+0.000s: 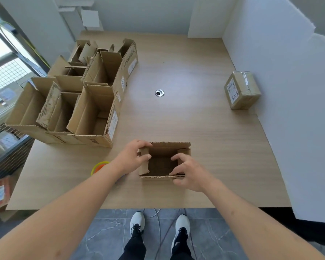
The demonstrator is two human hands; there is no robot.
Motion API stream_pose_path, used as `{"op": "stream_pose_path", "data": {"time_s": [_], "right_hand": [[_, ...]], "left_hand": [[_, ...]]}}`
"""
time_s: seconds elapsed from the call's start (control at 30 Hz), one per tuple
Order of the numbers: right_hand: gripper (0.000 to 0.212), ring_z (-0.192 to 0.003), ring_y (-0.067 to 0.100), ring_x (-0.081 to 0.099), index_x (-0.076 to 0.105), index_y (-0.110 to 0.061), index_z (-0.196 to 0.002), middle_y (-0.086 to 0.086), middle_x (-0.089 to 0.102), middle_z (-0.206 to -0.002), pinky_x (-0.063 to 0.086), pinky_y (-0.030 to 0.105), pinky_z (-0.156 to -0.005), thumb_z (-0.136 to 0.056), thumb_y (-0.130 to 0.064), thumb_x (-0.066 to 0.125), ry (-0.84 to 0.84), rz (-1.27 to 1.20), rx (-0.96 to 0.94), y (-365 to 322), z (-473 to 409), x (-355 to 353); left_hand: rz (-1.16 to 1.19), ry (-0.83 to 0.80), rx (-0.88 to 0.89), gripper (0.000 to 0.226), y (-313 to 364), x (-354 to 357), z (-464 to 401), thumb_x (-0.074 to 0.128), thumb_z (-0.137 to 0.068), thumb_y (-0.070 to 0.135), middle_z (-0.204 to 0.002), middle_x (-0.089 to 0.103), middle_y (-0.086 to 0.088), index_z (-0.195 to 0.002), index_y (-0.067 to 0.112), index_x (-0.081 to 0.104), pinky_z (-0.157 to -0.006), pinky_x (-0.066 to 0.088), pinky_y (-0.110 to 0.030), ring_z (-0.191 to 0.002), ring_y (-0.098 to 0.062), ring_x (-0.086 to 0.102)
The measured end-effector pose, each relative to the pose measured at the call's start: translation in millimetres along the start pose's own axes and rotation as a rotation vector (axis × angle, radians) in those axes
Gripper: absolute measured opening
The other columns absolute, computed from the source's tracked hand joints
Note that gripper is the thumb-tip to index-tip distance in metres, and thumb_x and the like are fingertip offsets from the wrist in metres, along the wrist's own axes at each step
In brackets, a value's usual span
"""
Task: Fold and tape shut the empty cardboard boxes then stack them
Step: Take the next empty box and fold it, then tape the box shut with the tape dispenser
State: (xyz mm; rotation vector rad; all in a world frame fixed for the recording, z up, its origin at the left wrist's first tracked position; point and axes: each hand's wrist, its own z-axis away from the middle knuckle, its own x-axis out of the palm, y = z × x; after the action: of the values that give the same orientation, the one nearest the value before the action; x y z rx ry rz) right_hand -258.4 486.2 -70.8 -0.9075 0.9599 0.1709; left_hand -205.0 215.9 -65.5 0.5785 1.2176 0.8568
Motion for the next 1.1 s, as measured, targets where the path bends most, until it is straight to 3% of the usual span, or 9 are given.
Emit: {"op": "stream_pose_path", "data": {"time_s": [0.1,0.23,0.33,0.53,0.67,0.77,0.87,1.0,1.1], "right_hand": [[0.022,-0.099,0.008,0.056,0.079,-0.030,-0.097,-0.011,0.051,-0.117,0.056,0.040,-0.081,-0.082,-0.045,0.079,0.125,-0.025,0.041,5,0,4],[0.052,-0.092,0.010,0.057,0.063,-0.031,-0.123,-0.013,0.047,-0.113,0.054,0.034,-0.070,-0.079,-0.050,0.082,0.277,0.028,0.166,4,2,6],[0.068,-0.093,0.015,0.053,0.051,-0.031,-0.128,-0.006,0.043,-0.113,0.046,0.030,-0.069,-0.073,-0.053,0.085,0.365,0.124,0.286,-5,-4,7],[0.051,-0.131,0.030,0.040,0.056,-0.041,-0.134,0.006,0.036,-0.148,0.042,0.048,-0.108,-0.087,-0.057,0.070,0.263,0.301,0.307,-12,-17,13],[0.061,-0.157,0.028,-0.002,0.015,-0.055,-0.156,-0.004,0.002,-0.171,0.004,0.059,-0.124,-0.100,-0.068,0.033,0.086,0.321,0.282,-14,-26,38],[0.060,-0.156,0.023,-0.017,-0.002,-0.059,-0.155,-0.010,-0.014,-0.170,-0.006,0.059,-0.123,-0.099,-0.071,0.017,0.087,0.315,0.299,-19,-37,49],[0.059,-0.155,0.023,-0.023,-0.012,-0.059,-0.153,-0.010,-0.022,-0.168,-0.010,0.057,-0.123,-0.100,-0.070,0.011,0.085,0.346,0.307,-21,-46,55],[0.059,-0.154,0.021,-0.024,-0.010,-0.059,-0.154,-0.013,-0.022,-0.168,-0.011,0.054,-0.124,-0.100,-0.071,0.011,0.125,0.358,0.316,-23,-48,62],[0.059,-0.154,0.019,-0.024,-0.006,-0.059,-0.155,-0.014,-0.020,-0.168,-0.011,0.053,-0.124,-0.101,-0.070,0.014,0.134,0.353,0.318,-24,-47,63]], "left_hand": [[-0.215,0.100,0.061,0.041,4,9,-5,0.086,-0.081,0.027,-0.106,0.059,0.006,-0.113,0.027,0.061,-0.080,0.051,-0.035,-0.096,-0.020,0.058],[-0.383,0.107,0.076,0.064,15,19,-7,0.075,-0.089,0.044,-0.106,0.055,0.009,-0.143,0.044,0.041,-0.075,0.053,-0.037,-0.093,-0.014,0.057],[-0.433,0.025,0.063,0.042,20,20,-10,0.049,-0.098,0.063,-0.109,0.052,0.010,-0.133,0.043,0.061,-0.078,0.053,-0.038,-0.099,-0.017,0.060],[-0.712,-0.108,0.151,0.060,-1,29,2,0.057,-0.094,0.062,-0.157,0.034,0.002,-0.150,0.046,0.044,-0.118,0.025,-0.042,-0.145,-0.020,0.035],[-0.603,-0.052,0.146,0.055,-8,33,7,0.049,-0.097,0.060,-0.158,0.036,-0.004,-0.148,0.042,0.050,-0.118,0.032,-0.045,-0.147,-0.027,0.034],[-0.376,0.176,0.075,0.050,-22,27,15,0.038,-0.099,0.050,-0.140,0.053,-0.012,-0.141,0.031,0.060,-0.098,0.051,-0.046,-0.121,-0.033,0.058],[-0.349,0.394,-0.118,0.049,-46,16,28,0.039,-0.097,0.036,-0.115,0.053,-0.012,-0.142,0.025,0.055,-0.082,0.054,-0.047,-0.093,-0.035,0.060],[-0.544,0.193,-0.478,0.065,-89,13,52,0.058,-0.094,0.038,-0.124,0.044,-0.015,-0.154,0.031,0.033,-0.098,0.044,-0.046,-0.110,-0.040,0.054],[-0.670,0.069,-0.504,0.088,-122,16,65,0.068,-0.086,0.054,-0.136,0.041,-0.017,-0.158,0.033,0.021,-0.106,0.038,-0.047,-0.125,-0.038,0.046]]}}
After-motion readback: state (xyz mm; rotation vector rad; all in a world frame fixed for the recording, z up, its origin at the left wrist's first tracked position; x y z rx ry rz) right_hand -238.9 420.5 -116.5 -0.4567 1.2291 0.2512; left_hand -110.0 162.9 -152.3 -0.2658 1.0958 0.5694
